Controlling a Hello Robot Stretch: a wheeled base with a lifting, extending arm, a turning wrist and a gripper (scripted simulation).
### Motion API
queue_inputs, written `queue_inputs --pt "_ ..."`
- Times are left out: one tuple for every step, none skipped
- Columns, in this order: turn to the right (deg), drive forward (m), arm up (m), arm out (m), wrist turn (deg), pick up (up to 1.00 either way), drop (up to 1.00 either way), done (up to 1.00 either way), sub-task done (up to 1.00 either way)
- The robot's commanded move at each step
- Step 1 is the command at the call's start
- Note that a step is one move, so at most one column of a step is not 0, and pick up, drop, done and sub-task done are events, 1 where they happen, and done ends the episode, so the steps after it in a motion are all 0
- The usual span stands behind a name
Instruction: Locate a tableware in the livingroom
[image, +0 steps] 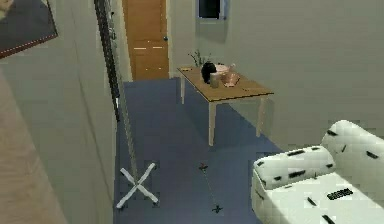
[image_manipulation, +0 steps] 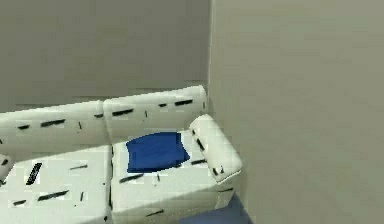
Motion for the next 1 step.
queue_inputs --pt "0.0 0.6 0.0 0.0 0.0 0.0 0.0 0.0 0.0"
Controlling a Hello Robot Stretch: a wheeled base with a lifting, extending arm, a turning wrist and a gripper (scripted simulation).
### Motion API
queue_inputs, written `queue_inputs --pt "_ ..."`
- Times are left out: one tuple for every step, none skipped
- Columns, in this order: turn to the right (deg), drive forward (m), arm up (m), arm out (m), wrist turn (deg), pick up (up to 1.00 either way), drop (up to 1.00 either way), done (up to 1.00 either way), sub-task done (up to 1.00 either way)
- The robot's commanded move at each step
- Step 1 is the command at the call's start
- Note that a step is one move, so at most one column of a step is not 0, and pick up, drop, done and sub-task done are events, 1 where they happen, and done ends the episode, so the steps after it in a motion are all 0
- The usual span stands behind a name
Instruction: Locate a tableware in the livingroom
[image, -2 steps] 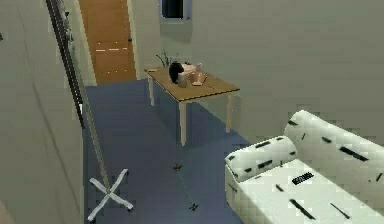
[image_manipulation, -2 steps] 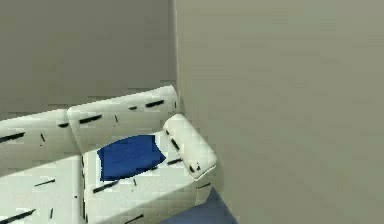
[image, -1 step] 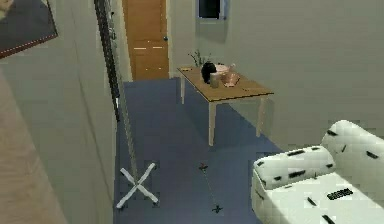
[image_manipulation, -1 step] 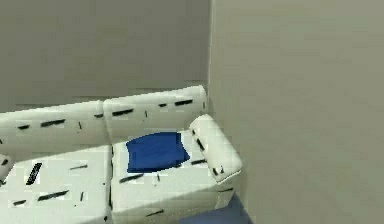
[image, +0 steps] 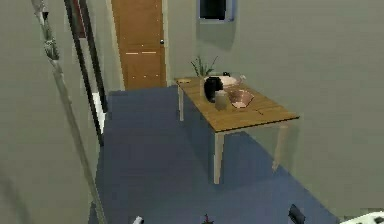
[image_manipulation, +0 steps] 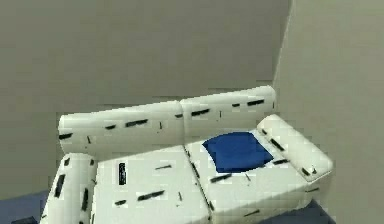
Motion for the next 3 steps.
queue_inputs --pt "6.0 0.0 0.0 0.0 0.0 0.0 0.0 0.0 0.0" --pt "0.0 0.4 0.0 0.0 0.0 0.0 0.0 0.0 0.0" --pt "0.0 0.0 0.0 0.0 0.0 0.0 0.0 1.0 0.0"
